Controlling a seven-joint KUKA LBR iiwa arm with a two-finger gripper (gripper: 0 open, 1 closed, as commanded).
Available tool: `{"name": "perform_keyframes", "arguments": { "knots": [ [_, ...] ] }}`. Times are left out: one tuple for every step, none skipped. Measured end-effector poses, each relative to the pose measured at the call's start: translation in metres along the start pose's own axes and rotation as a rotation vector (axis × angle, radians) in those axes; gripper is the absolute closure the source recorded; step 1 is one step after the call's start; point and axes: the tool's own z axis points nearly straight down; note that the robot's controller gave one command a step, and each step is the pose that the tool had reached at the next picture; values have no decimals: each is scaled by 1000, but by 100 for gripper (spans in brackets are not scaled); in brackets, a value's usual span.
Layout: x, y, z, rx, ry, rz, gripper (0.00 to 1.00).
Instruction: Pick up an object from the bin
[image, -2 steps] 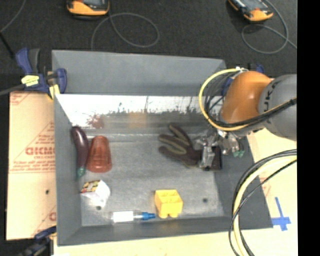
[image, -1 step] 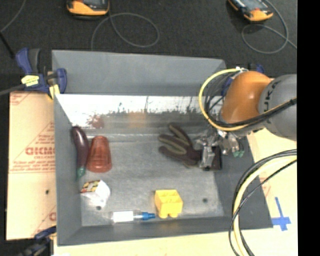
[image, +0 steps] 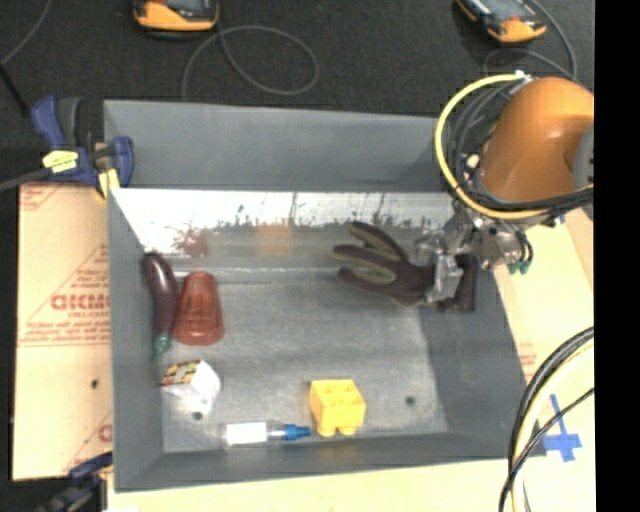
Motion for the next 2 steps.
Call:
{"name": "perform_keyframes", "arguments": {
  "knots": [
    [0,0,0,-1,0,1,100],
    [1,0,-55,-1,4,4,100]
  ]
}}
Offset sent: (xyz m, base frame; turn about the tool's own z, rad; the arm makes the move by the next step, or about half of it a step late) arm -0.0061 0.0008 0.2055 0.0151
